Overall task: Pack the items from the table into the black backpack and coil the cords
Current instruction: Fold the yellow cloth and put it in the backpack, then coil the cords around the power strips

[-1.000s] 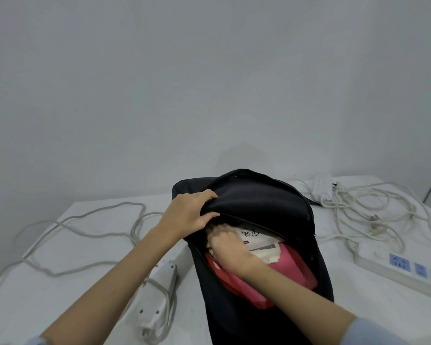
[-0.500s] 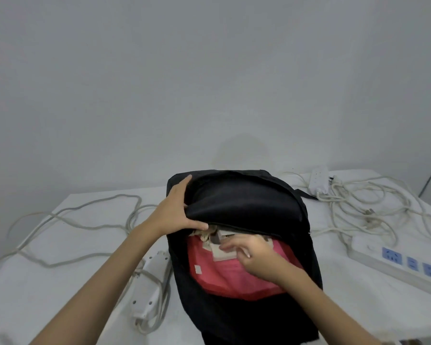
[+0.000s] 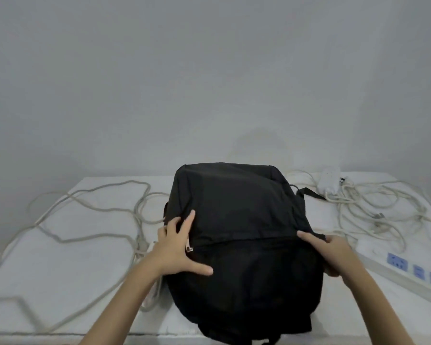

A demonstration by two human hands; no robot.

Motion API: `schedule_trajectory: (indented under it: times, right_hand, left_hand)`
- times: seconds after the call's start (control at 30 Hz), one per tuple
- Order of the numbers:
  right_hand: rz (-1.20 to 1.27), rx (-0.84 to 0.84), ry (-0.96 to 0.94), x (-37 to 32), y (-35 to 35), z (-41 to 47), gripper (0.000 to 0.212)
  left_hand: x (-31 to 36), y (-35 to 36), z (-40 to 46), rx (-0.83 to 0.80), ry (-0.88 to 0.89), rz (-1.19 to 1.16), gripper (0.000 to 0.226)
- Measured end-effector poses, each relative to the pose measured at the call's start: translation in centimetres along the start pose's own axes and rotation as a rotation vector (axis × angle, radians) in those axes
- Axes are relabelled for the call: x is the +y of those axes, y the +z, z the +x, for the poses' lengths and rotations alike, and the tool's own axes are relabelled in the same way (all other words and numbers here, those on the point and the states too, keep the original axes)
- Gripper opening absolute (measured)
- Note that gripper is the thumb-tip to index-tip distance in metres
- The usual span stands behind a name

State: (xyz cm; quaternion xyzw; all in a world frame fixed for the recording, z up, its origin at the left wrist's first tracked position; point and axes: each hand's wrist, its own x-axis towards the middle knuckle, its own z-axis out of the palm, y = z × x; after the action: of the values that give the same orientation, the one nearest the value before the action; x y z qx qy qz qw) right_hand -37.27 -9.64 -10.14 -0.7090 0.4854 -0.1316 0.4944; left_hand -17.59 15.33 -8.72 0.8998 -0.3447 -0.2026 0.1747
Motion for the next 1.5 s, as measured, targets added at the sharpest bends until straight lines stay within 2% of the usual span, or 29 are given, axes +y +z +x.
schedule_trajectory:
  times: [0.07, 0.1, 0.27, 0.3, 0.37, 0.43, 0.5, 0.57, 0.6, 0.73, 0.87, 0.93, 1.03, 1.1, 1.13, 1.2, 1.33, 1.4, 1.43, 1.5]
  right_hand:
    - [-0.159, 0.174, -0.085, 0.7, 0.9, -0.2, 0.047]
    - [-0.133, 0.212, -0.110, 1.1, 1.6, -0.5, 0.045]
    - [0.291, 0.266, -0.152, 2.3, 4.2, -2.5, 0.037]
    - [0.352, 0.278, -0.127, 2.6, 4.6, -2.5, 0.041]
    - [0.442, 0.299, -0.059, 3.2, 4.6, -2.2, 0.056]
    - [0.504, 0.213, 0.015, 3.8, 4.2, -1.4, 0.074]
    - [0.508, -0.020, 0.081, 3.6, 3.3, -1.2, 0.086]
    - [0.529, -0.257, 0.127, 2.8, 2.9, -1.3, 0.067]
    - [0.537, -0.323, 0.133, 2.3, 2.8, -1.2, 0.062]
    - [0.610, -0.347, 0.071, -1.9, 2.0, -0.4, 0.045]
    - [0.810, -0.357, -0.089, -10.4, -0.9, 0.5, 0.024]
    - [0.843, -0.363, -0.115, -14.8, -1.9, 1.2, 0.031]
    - [0.898, -0.375, -0.219, -19.5, -1.4, 2.5, 0.043]
    - [0.920, -0.334, -0.329, -21.1, -0.5, 3.6, 0.034]
    - [0.927, -0.330, -0.375, -21.4, -0.1, 4.4, 0.036]
    - [0.878, -0.274, -0.413, -21.0, 1.1, 6.5, 0.058]
    - [0.570, -0.079, -0.277, -16.2, 4.0, 10.9, 0.072]
    - [0.413, 0.018, -0.157, -14.4, 5.4, 13.4, 0.117]
    - [0.347, 0.053, -0.147, -14.0, 5.9, 14.4, 0.126]
    - [0.255, 0.104, -0.182, -13.8, 6.5, 16.5, 0.118]
  left_hand:
    - [0.3, 2.2, 0.1, 0.060, 0.000, 0.045, 0.145]
    - [0.2, 3.2, 0.5, 0.123, -0.001, 0.065, 0.139]
    - [-0.8, 4.4, 1.4, 0.246, 0.022, 0.042, 0.137]
    - [-0.9, 4.5, 1.5, 0.300, 0.040, 0.012, 0.139]
    - [-0.6, 4.9, 1.4, 0.519, 0.020, -0.121, 0.143]
    - [0.1, 5.0, 1.4, 0.690, -0.138, -0.336, 0.143]
    - [0.1, 4.7, 1.9, 0.638, -0.251, -0.407, 0.133]
    - [-0.2, 4.0, 2.2, 0.513, -0.260, -0.397, 0.126]
    - [-0.3, 3.4, 2.3, 0.486, -0.258, -0.437, 0.117]
    - [0.4, -1.8, 2.3, 0.409, -0.128, -0.795, 0.060]
    - [1.8, -8.9, 3.5, 0.381, 0.079, -1.258, 0.034]
    - [3.0, -11.6, 4.7, 0.408, 0.124, -1.434, 0.010]
    - [4.5, -13.9, 7.4, 0.426, 0.256, -1.618, 0.012]
    - [5.1, -13.9, 9.7, 0.470, 0.355, -1.417, 0.023]
    - [5.2, -13.4, 10.4, 0.495, 0.340, -1.252, 0.027]
    - [4.9, -11.9, 12.4, 0.504, 0.271, -1.038, 0.040]
    - [2.5, -8.8, 16.3, 0.352, 0.191, -1.052, 0.076]
    - [1.5, -8.4, 18.4, 0.381, 0.112, -0.994, 0.084]
    - [0.9, -8.3, 19.6, 0.415, 0.072, -0.926, 0.087]
    - [0.2, -8.3, 21.8, 0.478, 0.081, -0.782, 0.082]
